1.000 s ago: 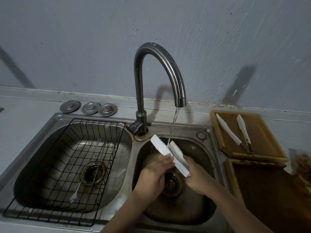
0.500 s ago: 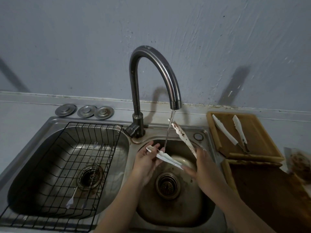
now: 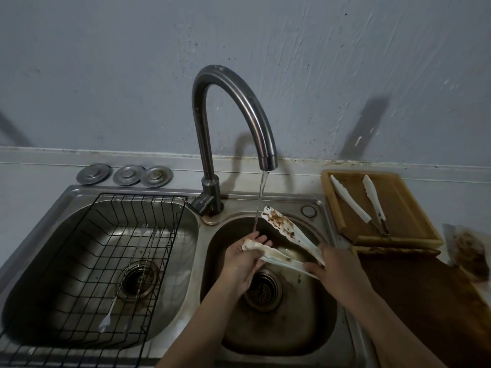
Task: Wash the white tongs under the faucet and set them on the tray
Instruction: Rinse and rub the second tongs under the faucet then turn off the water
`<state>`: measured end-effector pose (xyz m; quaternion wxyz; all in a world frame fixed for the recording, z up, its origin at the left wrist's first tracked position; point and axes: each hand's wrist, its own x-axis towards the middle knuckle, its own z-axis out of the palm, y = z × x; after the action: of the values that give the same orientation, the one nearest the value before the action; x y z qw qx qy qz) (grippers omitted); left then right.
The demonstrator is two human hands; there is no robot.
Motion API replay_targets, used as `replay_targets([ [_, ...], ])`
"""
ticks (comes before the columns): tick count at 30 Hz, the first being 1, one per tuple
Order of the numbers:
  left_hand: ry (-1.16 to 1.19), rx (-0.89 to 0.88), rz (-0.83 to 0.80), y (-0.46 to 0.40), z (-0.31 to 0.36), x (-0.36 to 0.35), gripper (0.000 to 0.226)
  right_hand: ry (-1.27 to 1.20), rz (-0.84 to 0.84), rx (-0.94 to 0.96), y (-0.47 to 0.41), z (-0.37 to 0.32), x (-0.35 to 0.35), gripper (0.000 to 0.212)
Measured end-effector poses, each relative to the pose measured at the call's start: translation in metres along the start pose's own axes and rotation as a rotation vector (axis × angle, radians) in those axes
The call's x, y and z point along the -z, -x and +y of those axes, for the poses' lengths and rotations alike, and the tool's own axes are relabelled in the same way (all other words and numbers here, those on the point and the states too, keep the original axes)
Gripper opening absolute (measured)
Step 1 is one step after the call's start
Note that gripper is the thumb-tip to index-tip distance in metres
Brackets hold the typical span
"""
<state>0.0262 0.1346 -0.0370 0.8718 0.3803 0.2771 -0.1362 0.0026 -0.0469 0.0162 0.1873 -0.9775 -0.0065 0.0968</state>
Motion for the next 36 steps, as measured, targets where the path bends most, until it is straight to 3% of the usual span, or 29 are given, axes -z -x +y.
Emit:
replay_targets([
  [8, 0.064, 0.012, 0.192, 0.002, -0.018, 0.004, 0.022, 0.032, -0.016, 0.060, 0.000, -0.010, -0.002, 0.015],
  [19, 0.191, -0.003, 0.014, 0.010, 0.009, 0.006, 0.056, -0.095, 0.035, 0.054, 0.001, -0.017, -0.007, 0.007],
  [25, 0.036, -0.012, -0.010, 0.005, 0.006, 0.008, 0.055, -0.098, 0.004, 0.038, 0.002, -0.014, -0.010, 0.018],
  [29, -0.083, -0.028, -0.018, 0.004, 0.005, 0.010, 0.032, -0.081, 0.000, 0.021, 0.002, -0.010, -0.009, 0.015],
  [32, -0.273, -0.060, 0.059, 0.001, 0.004, 0.012, 0.019, -0.106, 0.018, 0.030, 0.002, -0.009, -0.009, 0.015],
  [36, -0.451, -0.113, 0.181, -0.008, 0.002, 0.012, 0.023, -0.214, 0.027, 0.011, 0.001, -0.010, -0.011, 0.015],
])
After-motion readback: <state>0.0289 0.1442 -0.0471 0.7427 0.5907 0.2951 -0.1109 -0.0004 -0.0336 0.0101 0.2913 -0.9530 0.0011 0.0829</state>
